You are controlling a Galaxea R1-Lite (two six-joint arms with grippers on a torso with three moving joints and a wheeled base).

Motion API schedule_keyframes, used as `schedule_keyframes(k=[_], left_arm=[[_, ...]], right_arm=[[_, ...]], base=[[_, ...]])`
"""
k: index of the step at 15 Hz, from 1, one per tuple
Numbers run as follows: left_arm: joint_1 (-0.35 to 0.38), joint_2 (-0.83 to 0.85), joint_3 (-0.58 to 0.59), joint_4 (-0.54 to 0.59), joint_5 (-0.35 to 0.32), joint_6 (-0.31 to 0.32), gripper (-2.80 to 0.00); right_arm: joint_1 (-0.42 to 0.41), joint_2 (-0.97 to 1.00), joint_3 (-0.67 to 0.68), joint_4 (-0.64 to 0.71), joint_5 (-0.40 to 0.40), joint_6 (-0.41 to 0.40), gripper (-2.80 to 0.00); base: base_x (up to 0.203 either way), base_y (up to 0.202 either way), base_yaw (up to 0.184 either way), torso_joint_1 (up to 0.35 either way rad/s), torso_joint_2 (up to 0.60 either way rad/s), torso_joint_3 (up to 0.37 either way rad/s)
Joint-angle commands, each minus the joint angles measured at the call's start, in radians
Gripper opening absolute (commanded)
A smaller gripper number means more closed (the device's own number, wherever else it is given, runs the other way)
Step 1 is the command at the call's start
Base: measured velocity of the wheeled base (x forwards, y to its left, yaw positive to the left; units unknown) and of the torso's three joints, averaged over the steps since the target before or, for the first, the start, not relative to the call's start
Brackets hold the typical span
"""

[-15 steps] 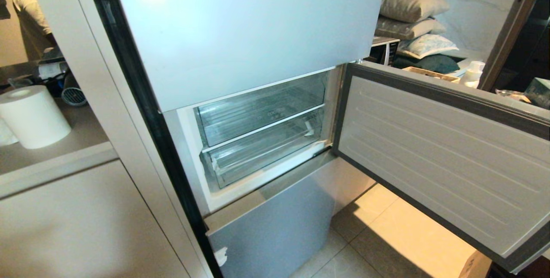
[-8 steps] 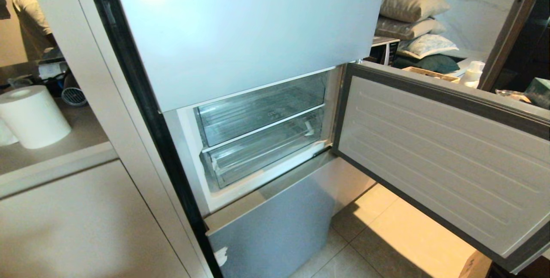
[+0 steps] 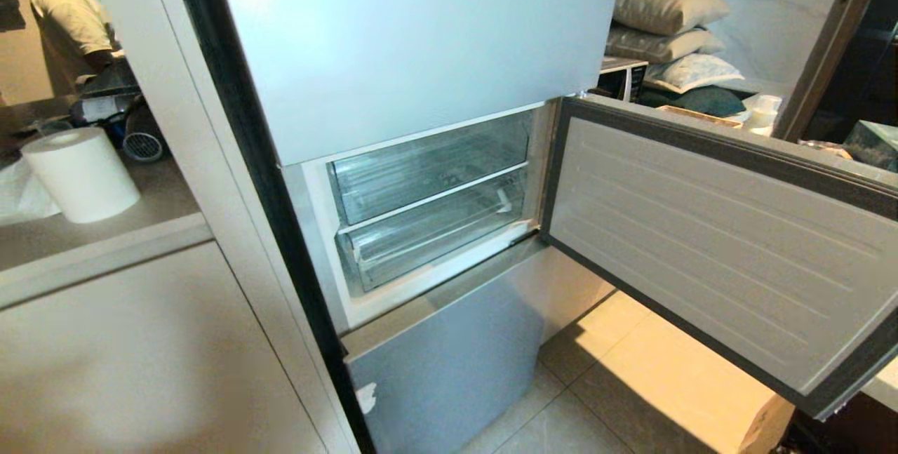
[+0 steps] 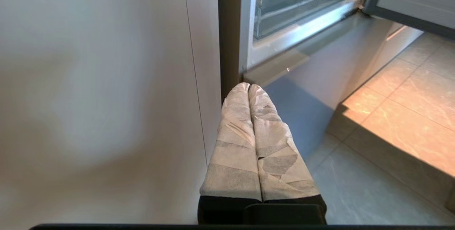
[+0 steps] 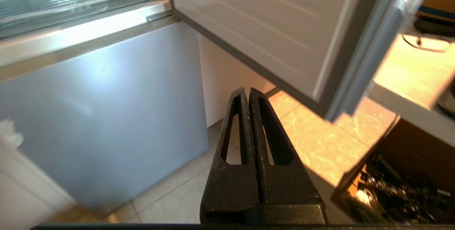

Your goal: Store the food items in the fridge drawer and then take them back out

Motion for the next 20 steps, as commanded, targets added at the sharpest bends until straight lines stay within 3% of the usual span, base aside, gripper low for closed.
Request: schedule_keyframes(k=[1,8,11,14,16,20], left_arm=[[0.0,0.001,0.002,0.0,0.0,0.0,-2.8],[0.0,0.001,0.002,0.0,0.0,-0.001,-2.8],[0.0,0.001,0.002,0.0,0.0,-0.001,-2.8],[0.0,0.001,0.002,0.0,0.0,-0.001,-2.8],[0.0,0.001,0.002,0.0,0.0,-0.001,-2.8],[0.0,0.001,0.002,0.0,0.0,-0.001,-2.8]], right_arm=[[0.0,0.001,0.0,0.001,-0.001,0.002,-2.8],[0.0,0.001,-0.002,0.001,-0.001,0.002,-2.8],[0.0,0.013,-0.091,0.02,-0.061,0.027,-2.8],[-0.004,0.133,-0.32,0.141,-0.128,0.179,-2.8],[-0.036,0.307,-0.394,0.13,-0.134,0.32,-2.8],[-0.231,0.732,-0.482,-0.15,-0.102,0.565,-2.8]], base=[[-0.201,0.0,0.0,-0.001,0.0,0.002],[-0.046,0.0,0.001,0.0,0.0,0.001],[0.0,0.0,0.0,0.0,0.0,0.0],[0.0,0.0,0.0,0.0,0.0,0.0],[0.0,0.0,0.0,0.0,0.0,0.0],[0.0,0.0,0.0,0.0,0.0,0.0]])
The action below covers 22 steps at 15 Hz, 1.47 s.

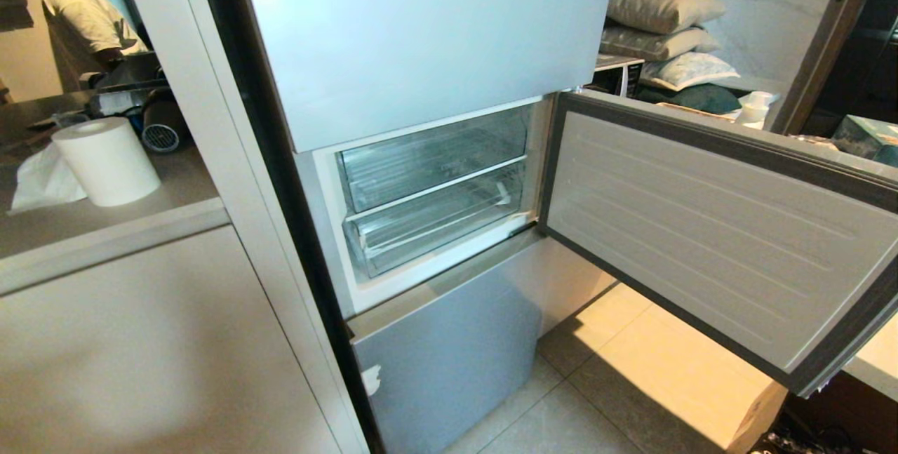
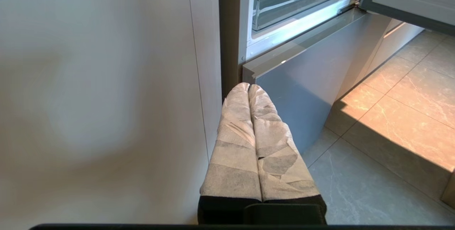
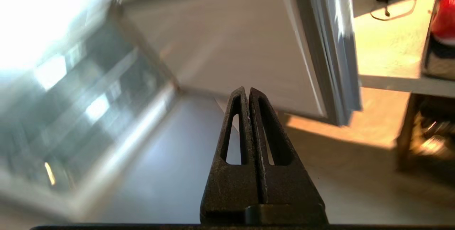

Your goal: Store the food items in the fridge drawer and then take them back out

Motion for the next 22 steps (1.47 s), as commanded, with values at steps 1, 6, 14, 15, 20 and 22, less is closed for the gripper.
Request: schedule_keyframes(k=[1,6,14,15,20,22], left_arm=[[0.0,0.001,0.002,0.0,0.0,0.0,-2.8],[0.0,0.001,0.002,0.0,0.0,0.0,-2.8],[0.0,0.001,0.002,0.0,0.0,0.0,-2.8],[0.0,0.001,0.002,0.0,0.0,0.0,-2.8],[0.0,0.001,0.002,0.0,0.0,0.0,-2.8],[0.0,0.001,0.002,0.0,0.0,0.0,-2.8]], right_arm=[[-0.181,0.328,-0.038,-0.21,0.026,0.106,-2.8],[-0.662,0.585,-0.074,-0.606,0.177,0.187,-2.8],[-0.864,1.058,-0.215,-0.854,0.369,0.35,-2.8],[-0.865,1.115,-0.257,-0.857,0.424,0.417,-2.8],[-0.849,1.309,-0.422,-0.859,0.798,0.684,-2.8],[-0.817,1.354,-0.451,-0.86,0.883,0.759,-2.8]], base=[[0.0,0.0,0.0,0.0,0.0,0.0],[0.0,0.0,0.0,0.0,0.0,0.0],[0.0,0.0,0.0,0.0,0.0,0.0],[0.0,0.0,0.0,0.0,0.0,0.0],[0.0,0.0,0.0,0.0,0.0,0.0],[0.0,0.0,0.0,0.0,0.0,0.0]])
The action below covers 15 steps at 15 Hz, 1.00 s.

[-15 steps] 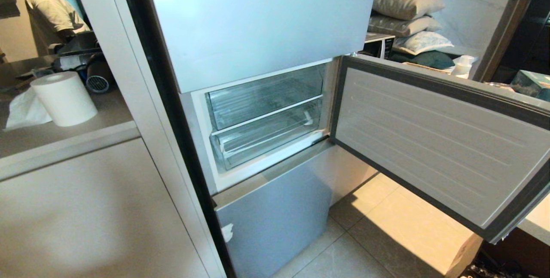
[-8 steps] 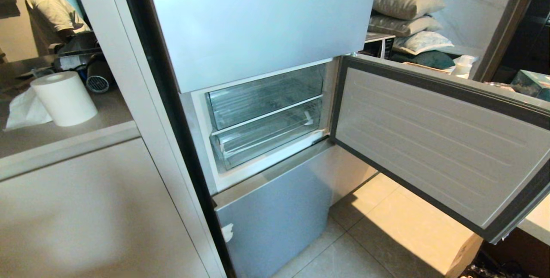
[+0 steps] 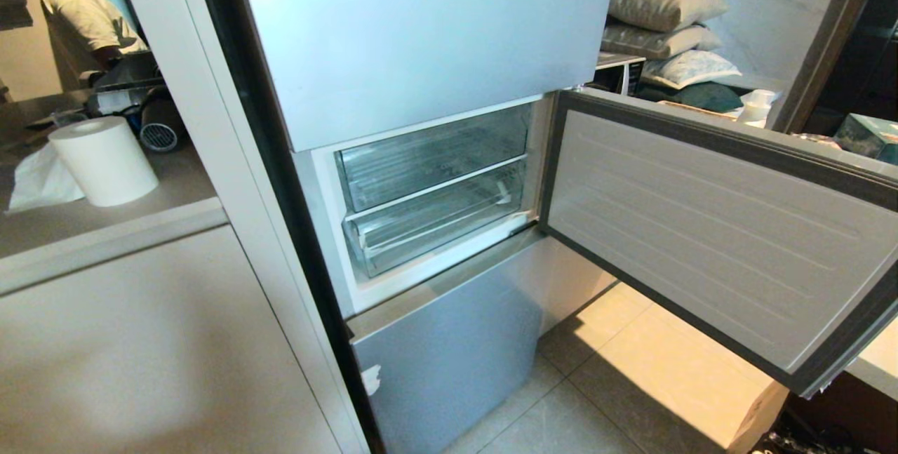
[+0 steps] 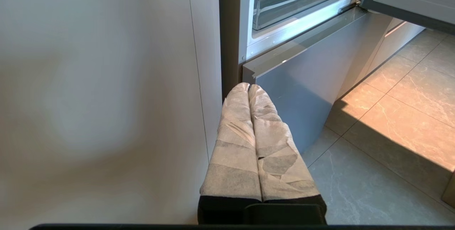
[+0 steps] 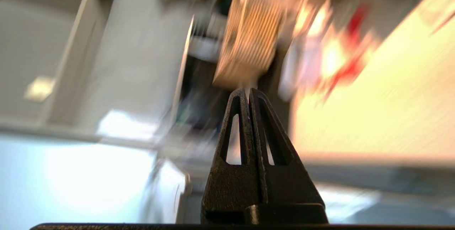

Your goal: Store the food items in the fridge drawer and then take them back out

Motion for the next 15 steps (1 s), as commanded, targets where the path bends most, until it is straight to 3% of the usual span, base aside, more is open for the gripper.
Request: schedule_keyframes(k=[1,8,11,15], left_arm=[[0.0,0.001,0.002,0.0,0.0,0.0,-2.8],[0.0,0.001,0.002,0.0,0.0,0.0,-2.8],[0.0,0.001,0.002,0.0,0.0,0.0,-2.8],[0.0,0.001,0.002,0.0,0.0,0.0,-2.8]], right_arm=[[0.036,0.084,-0.026,-0.004,0.081,0.054,-2.8],[0.078,0.101,0.043,-0.004,0.15,0.057,-2.8],[0.082,0.008,0.146,-0.006,0.228,0.055,-2.8],[0.082,-0.248,0.324,-0.009,0.276,0.051,-2.8]], base=[[0.0,0.0,0.0,0.0,0.0,0.0],[0.0,0.0,0.0,0.0,0.0,0.0],[0.0,0.0,0.0,0.0,0.0,0.0],[0.0,0.0,0.0,0.0,0.0,0.0]])
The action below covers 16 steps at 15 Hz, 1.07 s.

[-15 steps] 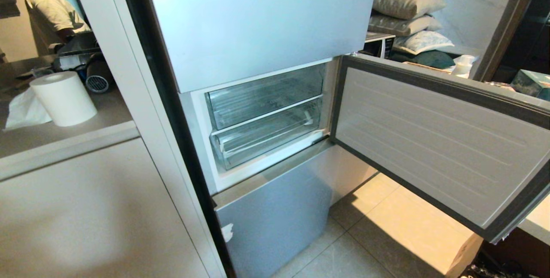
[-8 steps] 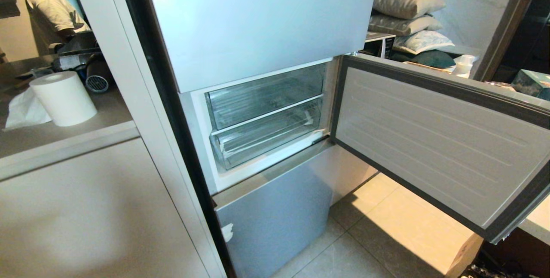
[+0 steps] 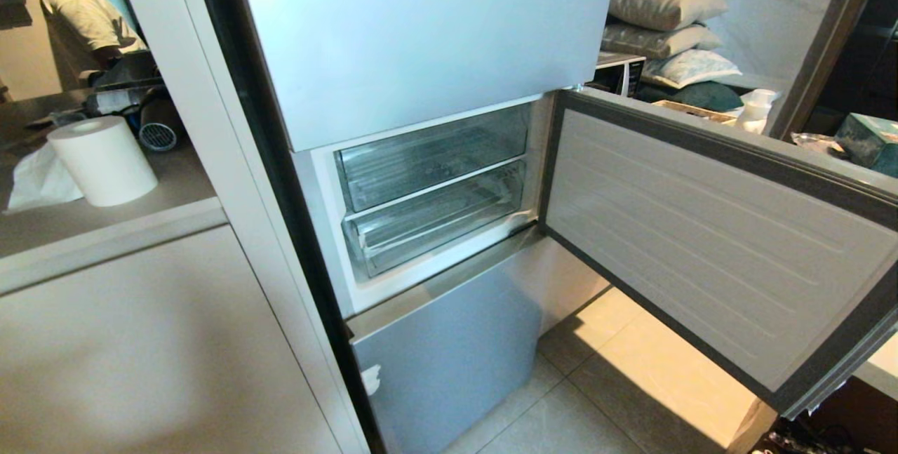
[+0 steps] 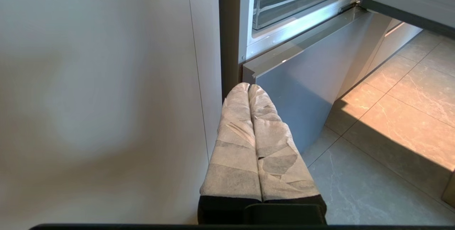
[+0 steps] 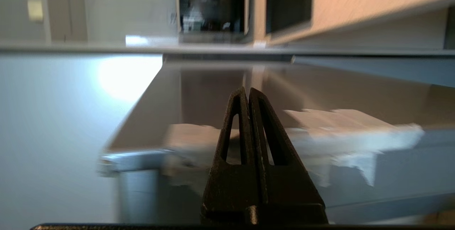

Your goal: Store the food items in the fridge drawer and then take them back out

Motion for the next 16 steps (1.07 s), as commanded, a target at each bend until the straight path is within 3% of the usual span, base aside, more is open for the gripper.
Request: schedule_keyframes(k=[1,4,7,10,12,14,16], left_arm=[[0.0,0.001,0.002,0.0,0.0,0.0,-2.8],[0.0,0.001,0.002,0.0,0.0,0.0,-2.8],[0.0,0.001,0.002,0.0,0.0,0.0,-2.8],[0.0,0.001,0.002,0.0,0.0,0.0,-2.8],[0.0,0.001,0.002,0.0,0.0,0.0,-2.8],[0.0,0.001,0.002,0.0,0.0,0.0,-2.8],[0.0,0.001,0.002,0.0,0.0,0.0,-2.8]], right_arm=[[-0.001,-0.235,0.109,-0.011,0.011,0.006,-2.8],[-0.002,-0.384,0.172,-0.023,0.002,0.001,-2.8],[0.007,-0.48,0.102,-0.024,-0.038,0.002,-2.8],[0.044,-0.439,0.007,0.016,-0.245,-0.025,-2.8],[0.085,-0.308,-0.054,0.095,-0.48,-0.12,-2.8],[0.179,-0.138,-0.109,0.129,-0.633,-0.179,-2.8],[0.316,0.0,-0.156,0.141,-0.701,-0.231,-2.8]], base=[[0.0,0.0,0.0,0.0,0.0,0.0],[0.0,0.0,0.0,0.0,0.0,0.0],[0.0,0.0,0.0,0.0,0.0,0.0],[0.0,0.0,0.0,0.0,0.0,0.0],[0.0,0.0,0.0,0.0,0.0,0.0],[0.0,0.0,0.0,0.0,0.0,0.0],[0.0,0.0,0.0,0.0,0.0,0.0]])
